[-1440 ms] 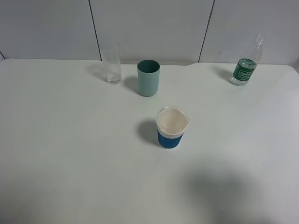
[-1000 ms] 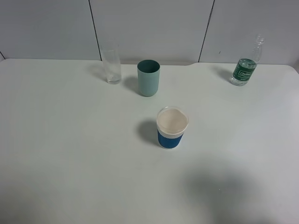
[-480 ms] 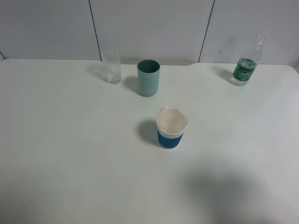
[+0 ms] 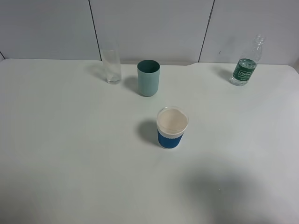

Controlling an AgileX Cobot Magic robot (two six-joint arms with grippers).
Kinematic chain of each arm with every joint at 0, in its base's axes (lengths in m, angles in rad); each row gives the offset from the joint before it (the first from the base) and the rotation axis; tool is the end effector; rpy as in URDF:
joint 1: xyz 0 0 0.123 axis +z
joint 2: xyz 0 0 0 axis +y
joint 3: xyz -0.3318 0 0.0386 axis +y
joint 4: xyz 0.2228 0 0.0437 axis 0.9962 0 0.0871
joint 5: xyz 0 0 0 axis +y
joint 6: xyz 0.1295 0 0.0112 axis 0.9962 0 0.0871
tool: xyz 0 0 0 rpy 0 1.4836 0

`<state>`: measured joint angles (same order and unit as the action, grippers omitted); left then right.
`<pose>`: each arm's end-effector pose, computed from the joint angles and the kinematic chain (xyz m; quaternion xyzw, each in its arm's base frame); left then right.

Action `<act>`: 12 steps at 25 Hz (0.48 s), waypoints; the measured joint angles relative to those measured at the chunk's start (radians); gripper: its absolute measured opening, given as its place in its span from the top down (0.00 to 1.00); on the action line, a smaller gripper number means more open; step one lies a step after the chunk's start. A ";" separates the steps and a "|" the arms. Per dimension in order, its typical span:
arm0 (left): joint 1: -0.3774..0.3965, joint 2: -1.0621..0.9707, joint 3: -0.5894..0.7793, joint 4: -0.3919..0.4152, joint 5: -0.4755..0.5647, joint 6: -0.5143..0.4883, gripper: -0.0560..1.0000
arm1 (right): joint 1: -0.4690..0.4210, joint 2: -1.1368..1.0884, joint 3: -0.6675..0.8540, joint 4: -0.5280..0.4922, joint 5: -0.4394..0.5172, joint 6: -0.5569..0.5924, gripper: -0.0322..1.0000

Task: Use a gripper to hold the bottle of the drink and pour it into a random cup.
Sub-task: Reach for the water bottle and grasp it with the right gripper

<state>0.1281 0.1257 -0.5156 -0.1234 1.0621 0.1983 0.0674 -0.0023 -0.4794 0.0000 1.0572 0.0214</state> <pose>-0.0250 -0.0173 0.2569 0.0299 0.8788 0.0159 0.4760 -0.0399 -0.0027 0.2417 -0.0197 0.8568 0.0229 0.5147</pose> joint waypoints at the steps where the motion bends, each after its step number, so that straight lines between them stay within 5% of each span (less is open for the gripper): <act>1: 0.000 0.000 0.000 0.000 0.000 0.000 0.01 | 0.000 0.000 0.000 0.000 0.000 0.000 0.16; 12: 0.000 0.000 0.000 0.000 0.000 0.000 0.01 | 0.000 0.000 0.000 0.000 0.000 0.000 0.16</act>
<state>0.1281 0.1257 -0.5156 -0.1234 1.0621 0.1983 0.0674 -0.0023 -0.4794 0.0000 1.0572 0.0214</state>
